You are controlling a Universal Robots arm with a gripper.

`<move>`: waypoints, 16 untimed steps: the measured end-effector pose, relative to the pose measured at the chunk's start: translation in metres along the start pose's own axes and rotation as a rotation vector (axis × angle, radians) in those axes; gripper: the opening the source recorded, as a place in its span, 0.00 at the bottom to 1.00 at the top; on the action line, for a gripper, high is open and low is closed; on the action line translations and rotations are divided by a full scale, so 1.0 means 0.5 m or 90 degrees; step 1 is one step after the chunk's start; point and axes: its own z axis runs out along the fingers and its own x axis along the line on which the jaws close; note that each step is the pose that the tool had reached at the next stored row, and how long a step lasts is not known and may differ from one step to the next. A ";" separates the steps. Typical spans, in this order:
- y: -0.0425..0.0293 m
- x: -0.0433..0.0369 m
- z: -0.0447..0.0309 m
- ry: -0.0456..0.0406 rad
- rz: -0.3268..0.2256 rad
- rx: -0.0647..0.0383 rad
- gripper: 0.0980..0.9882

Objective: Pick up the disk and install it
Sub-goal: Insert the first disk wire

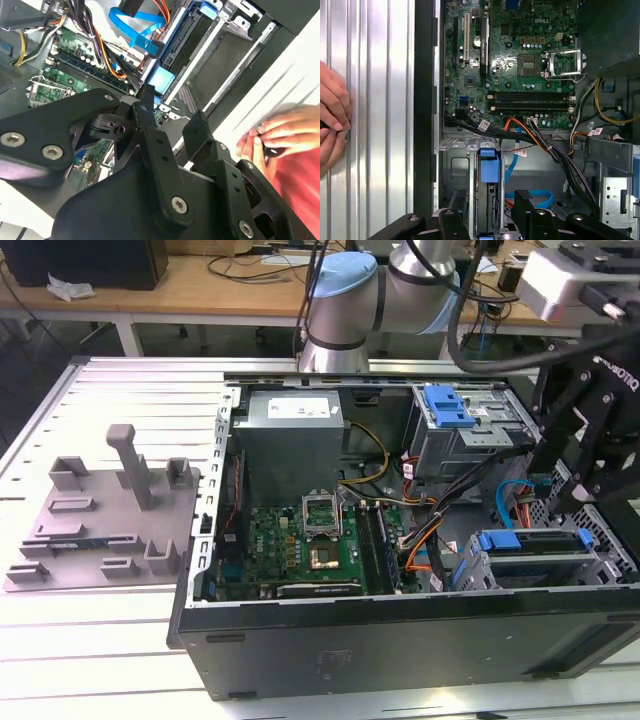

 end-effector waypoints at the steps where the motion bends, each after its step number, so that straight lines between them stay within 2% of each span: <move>1: 0.000 -0.014 -0.001 0.0268 0.000 -0.001 0.46; 2: 0.000 -0.021 -0.001 0.0447 0.000 -0.001 0.46; 3: 0.000 -0.023 -0.001 0.0553 0.000 -0.002 0.46; 4: 0.000 -0.028 -0.001 0.0755 0.000 -0.003 0.46; 5: -0.001 -0.032 -0.002 0.0918 0.000 -0.003 0.46; 6: -0.001 -0.035 -0.002 0.1040 0.000 -0.004 0.46; 7: -0.001 -0.047 -0.002 0.1237 0.000 -0.004 0.46; 8: -0.001 -0.058 -0.003 0.1313 0.000 -0.005 0.46; 10: -0.001 -0.078 -0.004 0.1347 0.000 -0.005 0.46; 16: -0.007 -0.139 -0.004 0.1348 0.000 -0.005 0.46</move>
